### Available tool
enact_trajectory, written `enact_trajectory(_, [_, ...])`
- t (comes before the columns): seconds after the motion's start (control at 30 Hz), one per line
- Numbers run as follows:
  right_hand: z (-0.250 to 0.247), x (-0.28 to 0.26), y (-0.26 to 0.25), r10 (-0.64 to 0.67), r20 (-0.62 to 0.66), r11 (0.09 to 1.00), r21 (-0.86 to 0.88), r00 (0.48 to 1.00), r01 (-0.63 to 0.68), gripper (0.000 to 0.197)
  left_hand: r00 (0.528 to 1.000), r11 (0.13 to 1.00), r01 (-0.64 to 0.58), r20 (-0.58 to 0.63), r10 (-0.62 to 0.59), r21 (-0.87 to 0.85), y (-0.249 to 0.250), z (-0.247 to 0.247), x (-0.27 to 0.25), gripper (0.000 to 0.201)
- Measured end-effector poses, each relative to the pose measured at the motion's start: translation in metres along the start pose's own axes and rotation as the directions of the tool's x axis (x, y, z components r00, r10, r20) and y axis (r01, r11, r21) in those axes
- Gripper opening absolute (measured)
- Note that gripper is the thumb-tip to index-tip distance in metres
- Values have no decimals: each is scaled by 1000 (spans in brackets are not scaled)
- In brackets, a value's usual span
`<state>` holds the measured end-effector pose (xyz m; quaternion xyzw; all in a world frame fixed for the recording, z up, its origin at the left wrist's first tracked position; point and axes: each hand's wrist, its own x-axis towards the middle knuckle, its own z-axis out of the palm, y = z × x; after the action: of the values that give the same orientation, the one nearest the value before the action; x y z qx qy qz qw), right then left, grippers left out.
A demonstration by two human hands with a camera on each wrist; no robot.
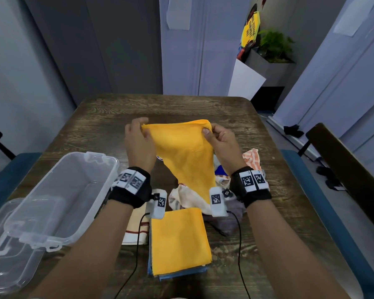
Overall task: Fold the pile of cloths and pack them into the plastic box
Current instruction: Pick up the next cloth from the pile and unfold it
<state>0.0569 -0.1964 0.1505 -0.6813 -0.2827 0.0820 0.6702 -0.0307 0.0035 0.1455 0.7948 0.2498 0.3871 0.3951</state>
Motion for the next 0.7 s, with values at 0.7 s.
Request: enact_trajectory(0.7, [4, -25, 23, 135, 271, 985, -144, 953, -99, 29, 930, 928, -314, 132, 343, -198, 49, 9, -9, 20])
